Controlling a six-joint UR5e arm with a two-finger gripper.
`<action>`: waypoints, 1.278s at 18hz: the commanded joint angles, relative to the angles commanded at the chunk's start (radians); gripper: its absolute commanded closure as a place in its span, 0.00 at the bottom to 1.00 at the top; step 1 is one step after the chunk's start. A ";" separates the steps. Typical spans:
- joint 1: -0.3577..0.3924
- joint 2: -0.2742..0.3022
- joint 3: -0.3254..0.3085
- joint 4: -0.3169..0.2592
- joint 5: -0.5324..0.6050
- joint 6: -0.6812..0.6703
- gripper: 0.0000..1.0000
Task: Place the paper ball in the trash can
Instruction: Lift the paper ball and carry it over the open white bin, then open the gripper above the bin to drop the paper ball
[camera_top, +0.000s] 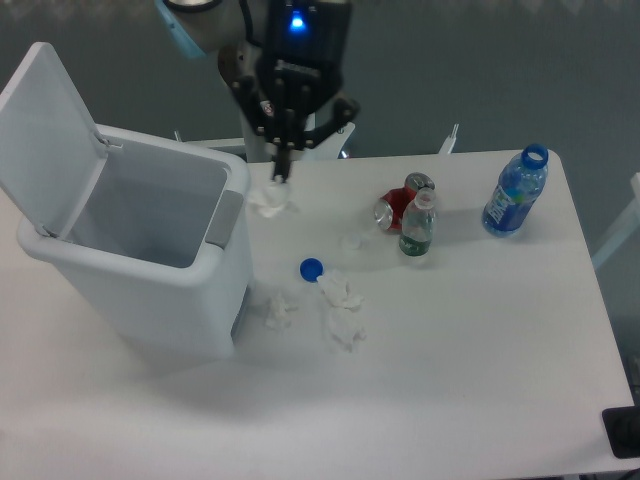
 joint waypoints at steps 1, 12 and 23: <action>-0.012 0.002 -0.003 0.005 -0.002 -0.002 1.00; -0.135 0.017 -0.071 0.008 -0.014 0.003 0.80; -0.135 0.018 -0.074 0.012 -0.012 0.015 0.27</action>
